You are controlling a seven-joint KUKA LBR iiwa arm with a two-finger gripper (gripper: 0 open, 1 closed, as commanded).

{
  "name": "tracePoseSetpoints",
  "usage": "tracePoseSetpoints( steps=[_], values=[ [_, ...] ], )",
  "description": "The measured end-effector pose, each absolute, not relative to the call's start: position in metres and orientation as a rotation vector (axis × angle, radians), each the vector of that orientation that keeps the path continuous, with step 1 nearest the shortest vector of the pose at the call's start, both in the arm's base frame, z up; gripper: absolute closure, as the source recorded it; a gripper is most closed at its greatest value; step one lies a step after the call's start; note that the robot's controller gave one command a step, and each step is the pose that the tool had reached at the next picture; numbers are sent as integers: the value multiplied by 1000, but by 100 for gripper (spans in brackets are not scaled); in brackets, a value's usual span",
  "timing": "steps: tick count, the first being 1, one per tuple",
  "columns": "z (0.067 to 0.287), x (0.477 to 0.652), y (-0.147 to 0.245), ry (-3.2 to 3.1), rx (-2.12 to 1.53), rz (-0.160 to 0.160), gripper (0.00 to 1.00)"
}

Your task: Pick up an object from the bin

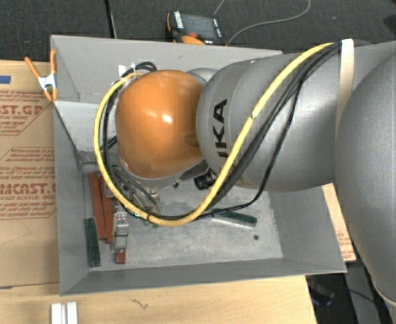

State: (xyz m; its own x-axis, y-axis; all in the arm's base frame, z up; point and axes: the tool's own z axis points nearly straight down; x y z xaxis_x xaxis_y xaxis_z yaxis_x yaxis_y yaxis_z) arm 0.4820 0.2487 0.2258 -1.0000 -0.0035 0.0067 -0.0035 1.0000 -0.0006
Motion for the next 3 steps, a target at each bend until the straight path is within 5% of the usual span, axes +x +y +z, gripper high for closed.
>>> tracePoseSetpoints(
  steps=[1, 2, 3],
  values=[
    [88, 495, 232, -3118, 330, 3, 0],
    [70, 496, 148, -3081, 624, 2, 0],
    [136, 495, 76, -3073, 678, 5, 0]
  ],
)
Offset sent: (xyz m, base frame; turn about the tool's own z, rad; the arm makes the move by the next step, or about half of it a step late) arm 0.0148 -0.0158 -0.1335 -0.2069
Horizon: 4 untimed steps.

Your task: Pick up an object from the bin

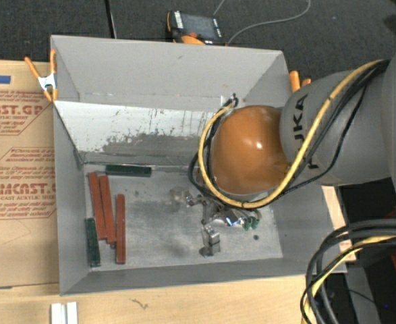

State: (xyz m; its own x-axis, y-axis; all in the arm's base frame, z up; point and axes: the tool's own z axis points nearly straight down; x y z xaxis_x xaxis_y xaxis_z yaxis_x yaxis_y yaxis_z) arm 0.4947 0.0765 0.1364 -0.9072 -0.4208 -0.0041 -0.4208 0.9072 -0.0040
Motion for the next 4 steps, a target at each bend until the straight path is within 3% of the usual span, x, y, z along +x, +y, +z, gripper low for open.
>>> tracePoseSetpoints(
  steps=[1, 2, 3, 4],
  values=[
    [66, 517, 14, 3043, -794, -1, 0],
    [117, 543, -74, 3016, -860, -9, 0],
    [67, 534, -92, 3015, -892, 5, 0],
    [70, 535, -91, 3012, -891, 4, 100]
  ],
)
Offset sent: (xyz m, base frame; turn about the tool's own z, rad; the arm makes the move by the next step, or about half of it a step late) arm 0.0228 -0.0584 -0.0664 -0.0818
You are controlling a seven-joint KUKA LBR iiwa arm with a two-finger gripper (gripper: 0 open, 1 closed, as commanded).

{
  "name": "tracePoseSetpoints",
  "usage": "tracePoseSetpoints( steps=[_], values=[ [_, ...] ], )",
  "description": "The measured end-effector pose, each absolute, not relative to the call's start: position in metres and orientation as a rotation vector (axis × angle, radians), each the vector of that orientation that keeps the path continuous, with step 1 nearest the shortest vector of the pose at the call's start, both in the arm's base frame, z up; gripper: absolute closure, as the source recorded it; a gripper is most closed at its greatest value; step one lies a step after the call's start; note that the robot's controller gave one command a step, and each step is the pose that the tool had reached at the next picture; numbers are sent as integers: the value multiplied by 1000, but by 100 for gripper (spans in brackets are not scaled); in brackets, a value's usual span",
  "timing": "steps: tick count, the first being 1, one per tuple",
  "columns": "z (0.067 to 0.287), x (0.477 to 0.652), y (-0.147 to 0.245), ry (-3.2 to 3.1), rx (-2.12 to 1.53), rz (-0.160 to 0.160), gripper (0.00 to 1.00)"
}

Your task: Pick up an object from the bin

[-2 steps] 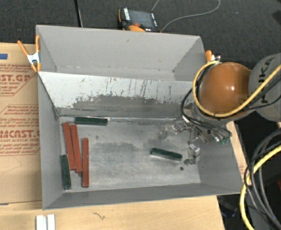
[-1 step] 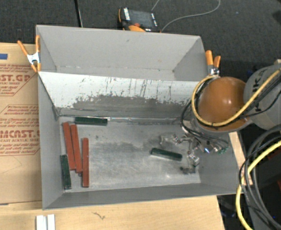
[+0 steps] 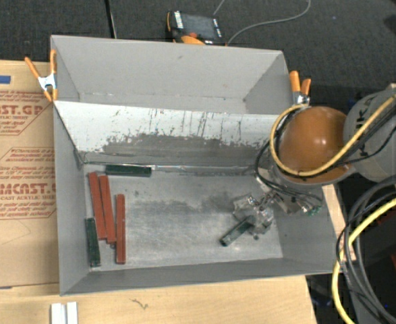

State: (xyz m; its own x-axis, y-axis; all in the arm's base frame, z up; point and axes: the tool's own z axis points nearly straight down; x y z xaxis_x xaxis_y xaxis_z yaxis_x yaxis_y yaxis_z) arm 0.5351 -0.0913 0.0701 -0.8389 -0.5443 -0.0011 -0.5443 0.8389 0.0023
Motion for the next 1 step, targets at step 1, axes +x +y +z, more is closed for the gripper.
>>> tracePoseSetpoints(
  steps=[1],
  values=[
    [208, 547, -86, 2987, -940, -6, 100]
  ],
)
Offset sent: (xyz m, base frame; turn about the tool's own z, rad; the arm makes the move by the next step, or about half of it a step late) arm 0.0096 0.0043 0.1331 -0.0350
